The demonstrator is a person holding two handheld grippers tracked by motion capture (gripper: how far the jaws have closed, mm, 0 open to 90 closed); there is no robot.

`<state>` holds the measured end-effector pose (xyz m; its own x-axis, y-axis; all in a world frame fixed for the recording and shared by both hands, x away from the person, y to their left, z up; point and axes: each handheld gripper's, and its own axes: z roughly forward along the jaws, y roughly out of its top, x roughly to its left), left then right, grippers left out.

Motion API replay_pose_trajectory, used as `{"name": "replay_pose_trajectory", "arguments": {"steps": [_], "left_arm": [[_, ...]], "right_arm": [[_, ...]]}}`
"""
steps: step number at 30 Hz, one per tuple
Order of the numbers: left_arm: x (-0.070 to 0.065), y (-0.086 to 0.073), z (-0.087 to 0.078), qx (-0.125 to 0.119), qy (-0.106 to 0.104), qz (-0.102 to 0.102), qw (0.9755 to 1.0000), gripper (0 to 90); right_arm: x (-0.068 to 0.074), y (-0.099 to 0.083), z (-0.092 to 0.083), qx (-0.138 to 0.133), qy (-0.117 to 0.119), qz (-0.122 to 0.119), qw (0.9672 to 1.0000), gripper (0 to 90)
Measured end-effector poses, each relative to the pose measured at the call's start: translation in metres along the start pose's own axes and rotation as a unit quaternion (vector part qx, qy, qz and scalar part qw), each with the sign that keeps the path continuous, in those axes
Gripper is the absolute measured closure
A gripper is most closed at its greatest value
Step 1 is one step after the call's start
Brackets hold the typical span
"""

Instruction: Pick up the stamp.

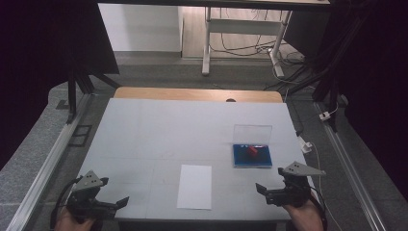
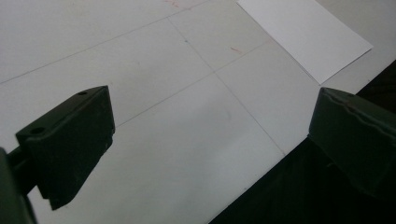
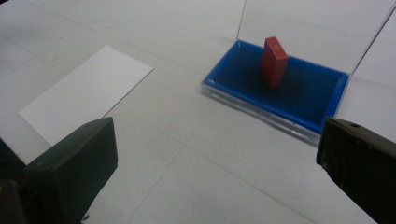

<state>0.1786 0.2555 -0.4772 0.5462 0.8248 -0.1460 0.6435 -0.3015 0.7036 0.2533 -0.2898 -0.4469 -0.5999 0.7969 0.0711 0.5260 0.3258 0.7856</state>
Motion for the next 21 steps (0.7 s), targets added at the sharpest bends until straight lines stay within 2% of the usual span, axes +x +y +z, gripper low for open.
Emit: {"name": "replay_pose_trajectory", "arguments": {"steps": [8,21], "left_arm": [[0.0,0.0,0.0,0.002,-0.003,0.0,1.0,0.6],[0.002,0.0,0.0,0.0,-0.005,-0.006,1.0,0.5]], "right_arm": [[-0.002,0.013,0.01,-0.003,-0.005,-0.019,0.9998,0.0],[-0.014,0.023,0.031,0.004,0.002,-0.017,0.9998,0.0]]}}
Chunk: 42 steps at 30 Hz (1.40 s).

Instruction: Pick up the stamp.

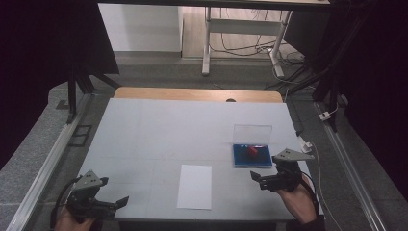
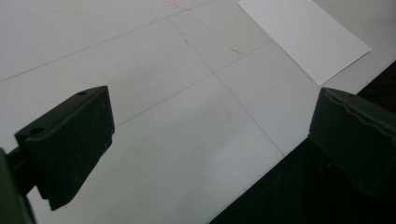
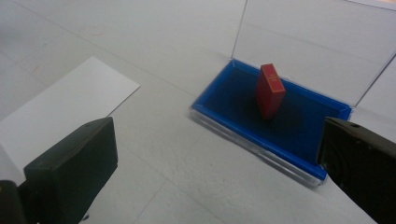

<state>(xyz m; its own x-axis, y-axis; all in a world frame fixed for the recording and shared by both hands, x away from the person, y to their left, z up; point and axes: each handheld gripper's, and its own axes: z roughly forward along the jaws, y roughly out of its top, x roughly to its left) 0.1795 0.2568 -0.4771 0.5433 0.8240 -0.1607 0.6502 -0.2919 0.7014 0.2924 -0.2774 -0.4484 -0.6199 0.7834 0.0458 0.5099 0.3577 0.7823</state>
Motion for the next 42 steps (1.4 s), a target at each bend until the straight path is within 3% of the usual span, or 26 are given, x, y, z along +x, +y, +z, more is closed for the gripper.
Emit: {"name": "replay_pose_trajectory", "arguments": {"steps": [6,10,20,34,42], "left_arm": [[0.0,0.0,0.0,0.0,0.0,0.0,1.0,0.4],[0.0,0.0,0.0,0.0,-0.001,0.001,1.0,0.2],[0.0,0.0,0.001,0.003,0.0,0.003,1.0,0.1],[0.0,0.0,0.0,0.001,-0.002,0.001,1.0,0.0],[0.0,0.0,0.0,0.001,-0.002,0.001,1.0,0.0]], "right_arm": [[-0.004,0.004,0.007,0.007,0.001,0.002,1.0,0.0],[-0.007,0.01,0.017,0.028,-0.004,-0.002,0.9996,0.0],[-0.016,0.02,0.033,0.036,-0.002,0.002,0.9993,0.0],[-0.027,0.033,0.061,0.062,-0.01,-0.02,0.9978,0.0],[-0.035,0.034,0.086,0.092,-0.028,-0.041,0.9946,0.0]]}}
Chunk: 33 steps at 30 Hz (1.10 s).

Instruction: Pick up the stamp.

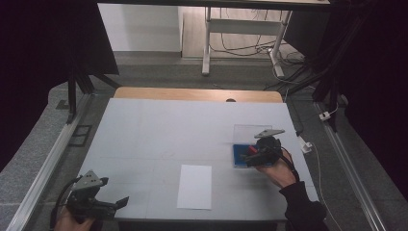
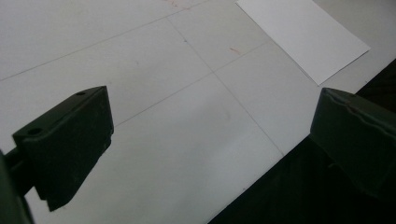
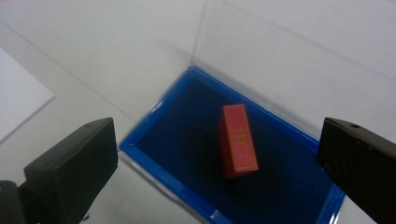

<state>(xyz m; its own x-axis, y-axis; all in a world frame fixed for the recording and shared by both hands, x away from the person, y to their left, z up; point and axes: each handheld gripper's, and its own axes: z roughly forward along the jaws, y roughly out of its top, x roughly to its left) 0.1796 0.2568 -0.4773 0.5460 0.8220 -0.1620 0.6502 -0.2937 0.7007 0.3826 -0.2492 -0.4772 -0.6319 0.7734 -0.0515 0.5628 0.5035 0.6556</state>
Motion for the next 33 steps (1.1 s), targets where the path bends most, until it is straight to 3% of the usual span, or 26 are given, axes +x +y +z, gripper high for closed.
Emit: {"name": "replay_pose_trajectory", "arguments": {"steps": [2,6,7,9,10,12,13,19,26,33], "left_arm": [[0.0,0.0,0.0,0.0,-0.001,0.0,1.0,0.0],[0.0,-0.001,-0.001,-0.001,0.0,-0.001,1.0,0.0],[0.0,-0.001,-0.001,-0.001,0.0,-0.001,1.0,0.0],[0.0,-0.001,-0.001,0.0,0.0,-0.001,1.0,0.0],[0.0,0.0,-0.001,0.0,0.001,-0.001,1.0,0.0],[0.0,-0.001,0.0,-0.001,0.001,-0.002,1.0,0.0],[0.0,-0.001,-0.001,-0.001,0.001,-0.002,1.0,0.0],[0.001,-0.001,-0.001,-0.002,-0.001,-0.005,1.0,0.0],[0.001,-0.001,-0.001,-0.002,0.0,-0.006,1.0,0.0],[0.001,-0.001,-0.001,-0.002,0.0,-0.006,1.0,0.0]], "right_arm": [[-0.001,0.0,0.002,0.001,-0.001,0.002,1.0,0.0],[-0.007,-0.001,0.002,0.001,0.009,0.006,0.9999,8.3],[-0.009,-0.001,0.002,0.003,0.013,0.004,0.9999,17.1],[-0.01,-0.002,0.002,0.003,0.014,0.002,0.9999,20.9],[-0.011,-0.002,0.001,0.007,0.016,-0.002,0.9998,30.3],[-0.012,-0.002,0.001,0.006,0.017,-0.002,0.9998,34.4],[-0.015,-0.001,0.001,0.01,0.025,0.0,0.9996,43.3],[-0.018,0.0,0.001,0.008,0.037,-0.006,0.9992,63.7],[-0.019,0.0,0.004,0.016,0.043,-0.017,0.9988,78.2],[-0.019,0.0,0.003,0.017,0.037,-0.026,0.9988,79.8]]}}
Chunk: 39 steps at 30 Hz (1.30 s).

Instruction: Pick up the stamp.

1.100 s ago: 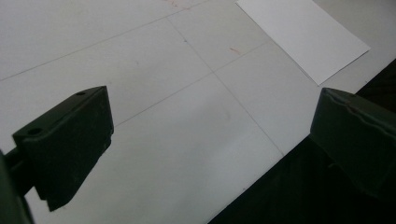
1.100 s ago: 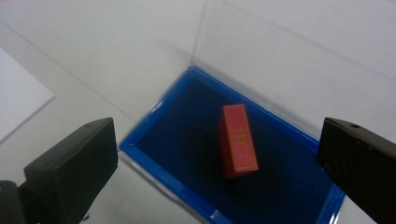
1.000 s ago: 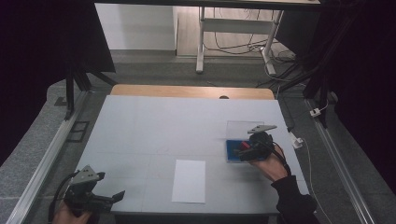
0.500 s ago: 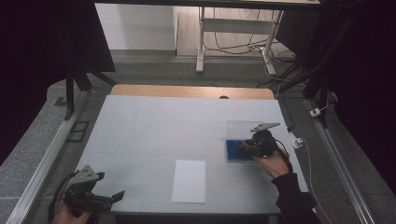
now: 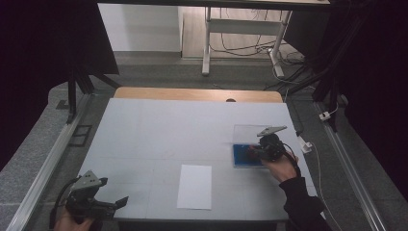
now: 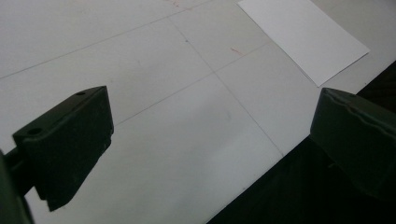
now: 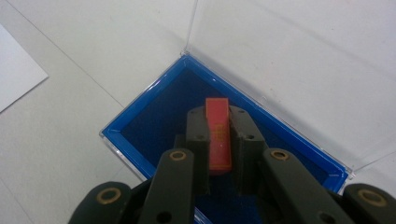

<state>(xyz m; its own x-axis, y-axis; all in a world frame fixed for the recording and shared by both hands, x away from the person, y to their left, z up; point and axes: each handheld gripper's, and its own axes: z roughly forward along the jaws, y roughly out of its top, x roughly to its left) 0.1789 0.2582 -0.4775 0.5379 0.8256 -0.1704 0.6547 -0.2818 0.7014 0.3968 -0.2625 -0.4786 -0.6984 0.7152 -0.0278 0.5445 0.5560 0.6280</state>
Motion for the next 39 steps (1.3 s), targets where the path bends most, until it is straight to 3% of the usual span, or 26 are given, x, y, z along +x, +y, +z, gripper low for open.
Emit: {"name": "replay_pose_trajectory", "arguments": {"steps": [9,14,24,39], "left_arm": [[-0.001,0.0,0.0,0.0,0.002,0.004,1.0,0.6],[-0.002,0.0,0.0,0.0,0.004,0.007,1.0,0.6],[-0.002,0.0,-0.001,-0.003,0.005,0.005,1.0,0.6],[-0.002,0.0,-0.001,-0.004,0.005,0.006,1.0,0.5]], "right_arm": [[0.004,0.002,-0.01,-0.023,0.0,-0.004,0.9997,79.9],[0.006,0.001,-0.015,-0.027,0.008,-0.018,0.9994,79.9],[0.012,-0.001,-0.028,-0.053,0.014,0.001,0.9985,80.0],[0.02,0.002,-0.035,-0.062,0.023,-0.004,0.9978,79.9]]}}
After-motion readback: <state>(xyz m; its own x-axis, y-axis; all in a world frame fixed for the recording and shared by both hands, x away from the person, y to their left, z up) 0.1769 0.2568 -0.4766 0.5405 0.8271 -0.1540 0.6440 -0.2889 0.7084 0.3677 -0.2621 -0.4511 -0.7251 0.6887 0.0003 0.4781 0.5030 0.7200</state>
